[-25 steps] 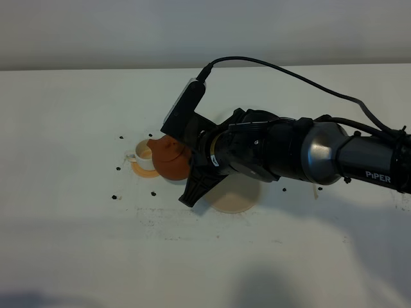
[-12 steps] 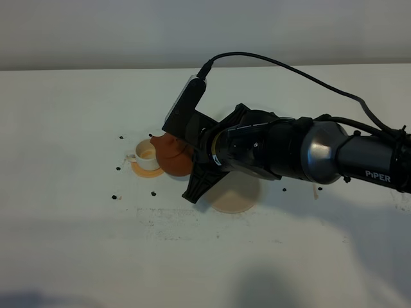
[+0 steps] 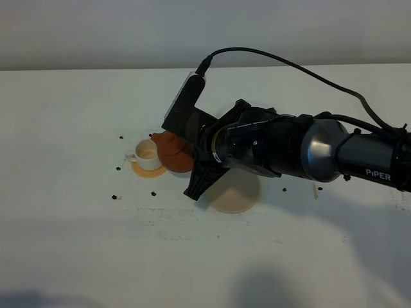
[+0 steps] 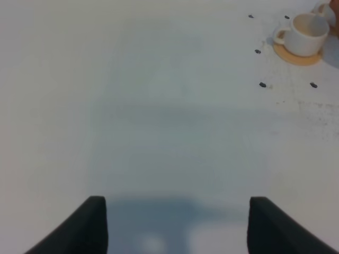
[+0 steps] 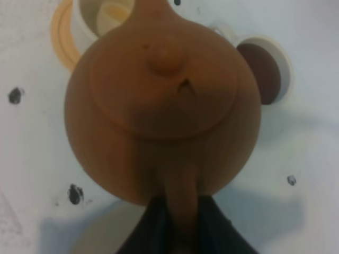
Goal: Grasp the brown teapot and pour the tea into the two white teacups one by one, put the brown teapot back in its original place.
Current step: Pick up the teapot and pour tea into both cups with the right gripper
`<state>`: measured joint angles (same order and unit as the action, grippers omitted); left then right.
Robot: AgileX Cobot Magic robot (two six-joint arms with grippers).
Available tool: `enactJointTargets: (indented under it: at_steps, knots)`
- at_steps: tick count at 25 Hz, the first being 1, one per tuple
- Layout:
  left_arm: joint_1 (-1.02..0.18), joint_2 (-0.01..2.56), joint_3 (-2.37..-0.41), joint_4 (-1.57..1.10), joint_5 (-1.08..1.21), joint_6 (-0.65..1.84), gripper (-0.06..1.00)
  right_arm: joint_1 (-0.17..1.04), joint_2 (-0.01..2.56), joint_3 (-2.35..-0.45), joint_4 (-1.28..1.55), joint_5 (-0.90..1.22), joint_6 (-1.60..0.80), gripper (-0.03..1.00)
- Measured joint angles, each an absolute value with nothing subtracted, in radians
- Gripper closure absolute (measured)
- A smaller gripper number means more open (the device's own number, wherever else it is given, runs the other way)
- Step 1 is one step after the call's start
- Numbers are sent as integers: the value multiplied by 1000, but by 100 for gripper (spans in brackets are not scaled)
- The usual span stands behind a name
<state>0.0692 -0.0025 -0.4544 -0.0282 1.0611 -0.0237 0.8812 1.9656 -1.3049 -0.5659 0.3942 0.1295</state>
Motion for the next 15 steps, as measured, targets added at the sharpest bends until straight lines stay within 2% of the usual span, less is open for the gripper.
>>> enactJointTargets:
  at_steps: [15]
  knots:
    - [69, -2, -454, -28, 1061, -24, 41, 881, 1978, -1305, -631, 410, 129, 87]
